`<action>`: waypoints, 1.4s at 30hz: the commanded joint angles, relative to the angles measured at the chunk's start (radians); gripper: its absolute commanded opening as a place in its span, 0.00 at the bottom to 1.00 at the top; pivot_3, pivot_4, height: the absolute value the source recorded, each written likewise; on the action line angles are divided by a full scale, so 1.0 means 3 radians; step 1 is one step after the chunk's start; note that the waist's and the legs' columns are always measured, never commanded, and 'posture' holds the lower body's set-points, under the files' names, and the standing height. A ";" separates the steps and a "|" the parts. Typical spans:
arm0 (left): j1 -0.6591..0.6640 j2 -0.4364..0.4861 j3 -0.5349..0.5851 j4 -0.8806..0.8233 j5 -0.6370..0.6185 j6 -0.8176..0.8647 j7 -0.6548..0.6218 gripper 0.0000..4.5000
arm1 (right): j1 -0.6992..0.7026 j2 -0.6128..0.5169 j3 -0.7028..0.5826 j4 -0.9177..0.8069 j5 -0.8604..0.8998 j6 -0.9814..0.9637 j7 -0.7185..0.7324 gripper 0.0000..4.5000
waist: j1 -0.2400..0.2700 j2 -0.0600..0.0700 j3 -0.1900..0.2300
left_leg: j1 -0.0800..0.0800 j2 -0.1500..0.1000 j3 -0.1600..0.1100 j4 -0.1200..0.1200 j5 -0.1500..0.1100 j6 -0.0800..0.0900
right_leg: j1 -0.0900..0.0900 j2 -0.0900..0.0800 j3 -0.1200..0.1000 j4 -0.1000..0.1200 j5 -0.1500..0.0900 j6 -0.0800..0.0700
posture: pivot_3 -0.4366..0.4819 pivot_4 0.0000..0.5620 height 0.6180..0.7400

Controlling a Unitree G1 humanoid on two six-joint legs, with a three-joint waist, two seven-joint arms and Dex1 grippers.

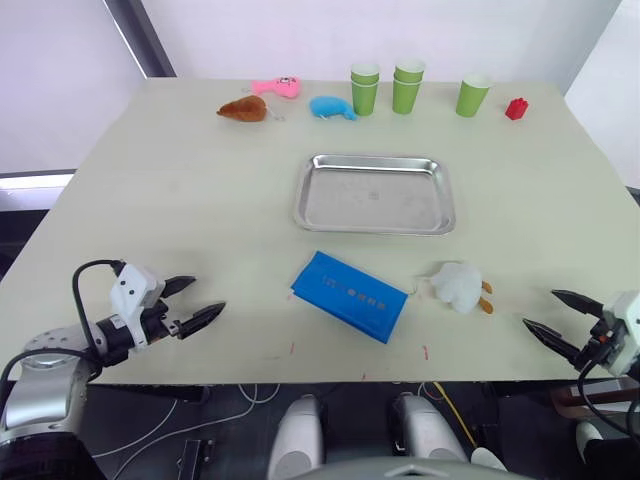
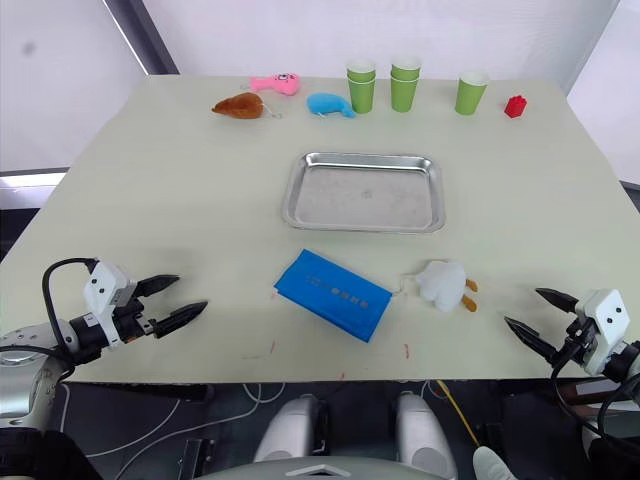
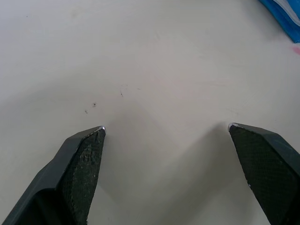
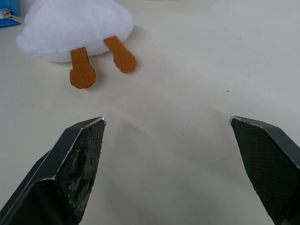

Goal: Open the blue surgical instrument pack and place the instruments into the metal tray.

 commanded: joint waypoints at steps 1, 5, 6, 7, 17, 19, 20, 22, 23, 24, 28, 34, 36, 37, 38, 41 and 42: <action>-0.0019 0.0057 0.0054 0.0022 0.0002 -0.0095 -0.0045 1.00 | 0.0008 0.0003 -0.0073 -0.0096 0.0054 -0.0060 0.0008 0.99 | 0.0000 0.0000 0.0000 | 0.0000 0.0000 0.0000 0.0000 0.0000 0.0000 | 0.0000 0.0000 0.0000 0.0000 0.0000 0.0000 | 0.48 0.27 1.00; -0.0041 0.0084 0.0082 0.0123 -0.0014 -0.0161 -0.0116 1.00 | 0.0010 0.0027 -0.0051 -0.0104 0.0042 -0.0090 0.0010 0.99 | 0.0000 0.0000 0.0000 | 0.0001 0.0000 0.0000 0.0000 0.0000 0.0000 | 0.0000 0.0001 0.0000 0.0001 0.0000 0.0000 | 0.48 0.27 1.00; -0.0048 0.0089 0.0080 0.0130 -0.0012 -0.0170 -0.0124 1.00 | 0.0010 0.0032 -0.0052 -0.0103 0.0043 -0.0096 0.0012 0.99 | 0.0000 0.0000 0.0000 | 0.0001 0.0000 0.0000 0.0000 0.0000 0.0000 | 0.0000 0.0001 0.0000 0.0002 0.0000 0.0000 | 0.48 0.27 1.00; -0.0057 0.0093 0.0076 0.0134 -0.0013 -0.0174 -0.0132 1.00 | 0.0008 0.0035 -0.0057 -0.0103 0.0046 -0.0098 0.0017 0.99 | 0.0000 0.0000 0.0000 | 0.0001 0.0000 0.0000 0.0000 0.0000 0.0000 | 0.0000 0.0001 0.0000 0.0002 0.0000 0.0000 | 0.48 0.27 1.00; -0.0301 0.0165 -0.0025 0.0287 -0.0042 -0.0192 -0.0334 1.00 | 0.0218 0.0076 -0.0092 -0.0585 0.0148 0.0030 -0.0081 0.99 | 0.0007 -0.0003 -0.0002 | 0.0002 0.0000 0.0001 0.0002 0.0000 0.0000 | -0.0001 0.0001 0.0001 0.0007 0.0000 0.0000 | 0.48 0.27 1.00; -0.0418 0.0178 -0.0061 0.0349 -0.0044 -0.0188 -0.0422 1.00 | 0.0305 0.0086 -0.0095 -0.0827 0.0206 0.0115 -0.0126 0.99 | 0.0008 -0.0003 -0.0002 | 0.0002 0.0001 -0.0001 0.0002 0.0000 0.0000 | -0.0001 0.0003 0.0001 0.0010 0.0000 0.0000 | 0.48 0.27 1.00; -0.0484 0.0181 -0.0083 0.0383 -0.0049 -0.0184 -0.0469 1.00 | 0.0347 0.0087 -0.0089 -0.0933 0.0229 0.0146 -0.0135 0.99 | 0.0009 -0.0003 -0.0002 | 0.0002 0.0001 -0.0001 0.0003 0.0000 0.0000 | -0.0001 0.0003 0.0001 0.0012 0.0000 0.0000 | 0.48 0.27 1.00; -0.0604 0.0186 -0.0143 0.0441 -0.0042 -0.0188 -0.0549 1.00 | 0.0420 0.0087 -0.0069 -0.1101 0.0256 0.0196 -0.0149 0.99 | 0.0007 -0.0005 -0.0003 | 0.0003 0.0001 -0.0001 0.0004 0.0000 0.0000 | -0.0001 0.0003 0.0001 0.0014 0.0000 0.0000 | 0.48 0.27 1.00; -0.0675 0.0182 -0.0191 0.0467 -0.0027 -0.0189 -0.0581 1.00 | 0.0452 0.0092 -0.0049 -0.1198 0.0300 0.0236 -0.0139 0.99 | 0.0007 -0.0006 -0.0004 | 0.0003 0.0001 -0.0001 0.0005 0.0000 0.0000 | -0.0001 0.0003 0.0001 0.0014 0.0000 0.0000 | 0.48 0.27 1.00; -0.0725 0.0180 -0.0222 0.0490 -0.0013 -0.0192 -0.0605 1.00 | 0.0472 0.0094 -0.0034 -0.1266 0.0331 0.0266 -0.0137 0.99 | 0.0007 -0.0007 -0.0004 | 0.0003 0.0001 0.0000 0.0005 0.0000 0.0000 | -0.0001 0.0003 0.0001 0.0014 0.0000 0.0000 | 0.48 0.27 1.00; -0.1009 0.0104 -0.0434 0.0612 0.0019 -0.0251 -0.0766 0.94 | 0.0485 0.0143 0.0107 -0.1539 0.0403 0.0366 -0.0166 0.87 | -0.0001 -0.0010 -0.0006 | 0.0004 0.0001 0.0000 0.0005 0.0000 0.0000 | -0.0001 0.0004 0.0002 0.0015 0.0000 0.0000 | 0.48 0.27 1.00; -0.1511 -0.0081 -0.0832 0.0968 0.0190 -0.0497 -0.1043 0.47 | 0.0433 0.0219 0.0530 -0.1790 0.0247 0.0444 -0.0277 0.31 | 0.0020 -0.0015 -0.0007 | 0.0003 0.0000 -0.0004 0.0010 0.0001 0.0000 | -0.0001 0.0006 0.0001 0.0023 0.0000 0.0000 | 0.48 0.27 1.00; -0.1649 -0.0132 -0.0928 0.1072 0.0208 -0.0546 -0.1159 0.26 | 0.0415 0.0184 0.0695 -0.1834 0.0074 0.0453 -0.0321 0.10 | 0.0013 -0.0016 -0.0007 | 0.0001 0.0000 -0.0004 0.0012 0.0001 0.0000 | -0.0001 0.0007 0.0001 0.0023 0.0000 0.0000 | 0.48 0.27 1.00; -0.1699 -0.0151 -0.0955 0.1115 0.0213 -0.0556 -0.1194 0.20 | 0.0402 0.0169 0.0748 -0.1843 0.0015 0.0460 -0.0343 0.04 | 0.0008 -0.0017 -0.0008 | 0.0001 0.0000 -0.0003 0.0012 0.0001 0.0000 | -0.0001 0.0007 0.0002 0.0023 0.0000 0.0000 | 0.48 0.27 1.00; -0.1745 -0.0168 -0.0988 0.1156 0.0226 -0.0573 -0.1225 0.13 | 0.0383 0.0167 0.0800 -0.1852 -0.0027 0.0484 -0.0377 0.00 | 0.0007 -0.0017 -0.0008 | 0.0001 0.0000 -0.0003 0.0012 0.0001 0.0000 | -0.0001 0.0007 0.0002 0.0022 0.0000 0.0000 | 0.48 0.27 1.00; -0.1943 -0.0274 -0.1145 0.1310 0.0317 -0.0691 -0.1330 0.02 | 0.0241 0.0276 0.1098 -0.1867 -0.0197 0.0571 -0.0563 0.00 | 0.0004 -0.0018 -0.0008 | 0.0000 0.0000 -0.0004 0.0012 0.0001 0.0000 | -0.0002 0.0008 0.0002 0.0023 0.0000 0.0000 | 0.48 0.27 1.00; -0.2006 -0.0310 -0.1184 0.1364 0.0338 -0.0722 -0.1361 0.02 | 0.0197 0.0309 0.1192 -0.1861 -0.0258 0.0591 -0.0619 0.00 | 0.0008 -0.0019 -0.0008 | 0.0000 0.0000 -0.0005 0.0012 0.0001 0.0000 | -0.0002 0.0009 0.0002 0.0024 0.0000 0.0000 | 0.48 0.27 1.00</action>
